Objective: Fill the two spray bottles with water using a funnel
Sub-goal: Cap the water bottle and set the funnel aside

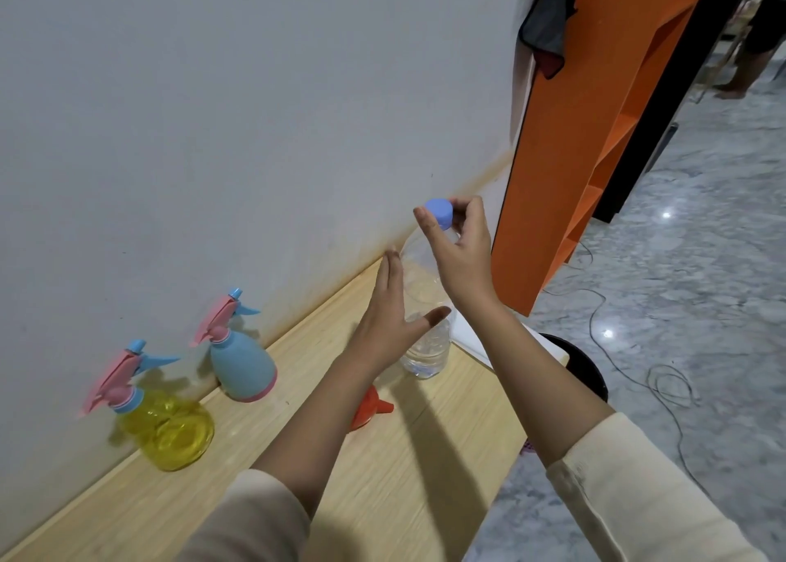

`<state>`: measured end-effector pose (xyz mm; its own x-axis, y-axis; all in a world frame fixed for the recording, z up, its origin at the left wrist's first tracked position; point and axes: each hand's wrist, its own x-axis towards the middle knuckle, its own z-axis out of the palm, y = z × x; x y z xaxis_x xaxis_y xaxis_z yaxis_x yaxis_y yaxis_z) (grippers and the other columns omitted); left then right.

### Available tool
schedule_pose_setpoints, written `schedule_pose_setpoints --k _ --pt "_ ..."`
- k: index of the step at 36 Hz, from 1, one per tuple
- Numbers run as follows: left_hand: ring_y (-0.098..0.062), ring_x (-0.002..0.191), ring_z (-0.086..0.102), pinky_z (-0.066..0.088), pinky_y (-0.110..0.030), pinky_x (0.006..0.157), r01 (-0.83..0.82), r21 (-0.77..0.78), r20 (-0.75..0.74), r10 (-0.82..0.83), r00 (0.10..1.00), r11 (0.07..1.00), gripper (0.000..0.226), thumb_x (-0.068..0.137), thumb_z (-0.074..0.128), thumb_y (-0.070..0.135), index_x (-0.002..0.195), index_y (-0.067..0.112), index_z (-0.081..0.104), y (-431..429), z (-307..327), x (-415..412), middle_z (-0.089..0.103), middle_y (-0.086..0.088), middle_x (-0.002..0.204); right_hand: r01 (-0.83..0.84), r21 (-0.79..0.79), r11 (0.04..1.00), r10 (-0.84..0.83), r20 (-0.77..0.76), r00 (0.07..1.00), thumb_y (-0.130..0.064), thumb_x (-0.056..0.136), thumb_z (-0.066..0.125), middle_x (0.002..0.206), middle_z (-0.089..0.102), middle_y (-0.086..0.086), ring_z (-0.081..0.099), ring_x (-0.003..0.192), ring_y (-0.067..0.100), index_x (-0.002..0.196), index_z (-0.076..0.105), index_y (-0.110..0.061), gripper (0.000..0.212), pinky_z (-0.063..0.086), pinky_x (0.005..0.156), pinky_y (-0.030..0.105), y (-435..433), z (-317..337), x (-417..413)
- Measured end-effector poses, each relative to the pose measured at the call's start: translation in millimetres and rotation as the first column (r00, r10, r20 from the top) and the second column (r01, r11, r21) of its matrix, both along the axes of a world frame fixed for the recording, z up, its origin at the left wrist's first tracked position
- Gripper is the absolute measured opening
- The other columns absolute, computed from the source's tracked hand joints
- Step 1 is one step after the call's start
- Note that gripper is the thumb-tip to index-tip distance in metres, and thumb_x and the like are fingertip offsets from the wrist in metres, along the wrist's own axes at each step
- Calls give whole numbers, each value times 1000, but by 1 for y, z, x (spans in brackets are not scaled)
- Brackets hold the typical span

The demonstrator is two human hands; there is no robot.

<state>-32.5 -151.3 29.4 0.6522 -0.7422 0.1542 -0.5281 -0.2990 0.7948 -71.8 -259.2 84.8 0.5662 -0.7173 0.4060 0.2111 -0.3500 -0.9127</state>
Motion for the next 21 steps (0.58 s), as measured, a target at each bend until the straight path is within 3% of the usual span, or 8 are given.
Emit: schedule_pose_setpoints --k 3,6,9,11,13,16,21 --pt "2 141 -8 7 -21 109 16 116 58 -23 998 993 107 81 62 56 150 19 -11 15 -14 8 -17 10 158 -36 -25 999 34 -48 998 -31 84 69 113 54 4 54 106 14 109 47 -18 35 42 86 13 0 -7 -2" --pt "-7 146 -2 11 -24 114 62 311 46 -80 996 948 104 80 65 55 152 18 -1 37 -39 15 -4 10 159 -70 -51 996 63 -126 990 -33 81 72 126 47 -1 46 117 7 126 43 -15 57 34 94 7 2 -18 -9" --pt "-14 146 6 21 -32 114 126 537 -23 -135 991 834 103 78 70 51 152 22 4 60 -66 21 1 2 160 -83 3 997 82 -185 979 -37 76 76 140 39 -5 37 128 2 139 32 -17 79 29 102 11 1 -33 -18" --pt "-17 146 8 22 -34 115 157 617 -64 -151 987 771 106 75 73 49 152 23 6 70 -80 24 2 -2 159 -80 85 993 97 -223 970 -40 72 78 149 33 -4 31 134 3 144 24 -19 93 27 110 21 1 -44 -24" --pt "-19 146 9 22 -32 114 175 666 -59 -182 981 726 107 73 77 44 152 22 8 75 -92 25 3 -5 159 -78 147 986 111 -236 965 -44 68 79 152 30 -5 28 138 7 146 20 -22 101 26 115 32 2 -53 -28" --pt "-22 144 15 28 -30 110 195 706 -67 -211 975 681 100 71 78 33 150 26 16 79 -107 25 3 -4 158 -78 90 993 101 -292 951 -43 63 82 151 32 -6 29 138 9 146 22 -23 105 28 111 30 4 -63 -31" --pt "-21 121 38 47 -34 90 159 656 -4 -207 978 738 73 70 71 19 135 22 39 78 -121 26 32 -1 132 -35 87 996 64 -367 928 -39 62 85 149 35 -2 33 137 15 146 20 -19 108 34 109 35 0 -80 -31"
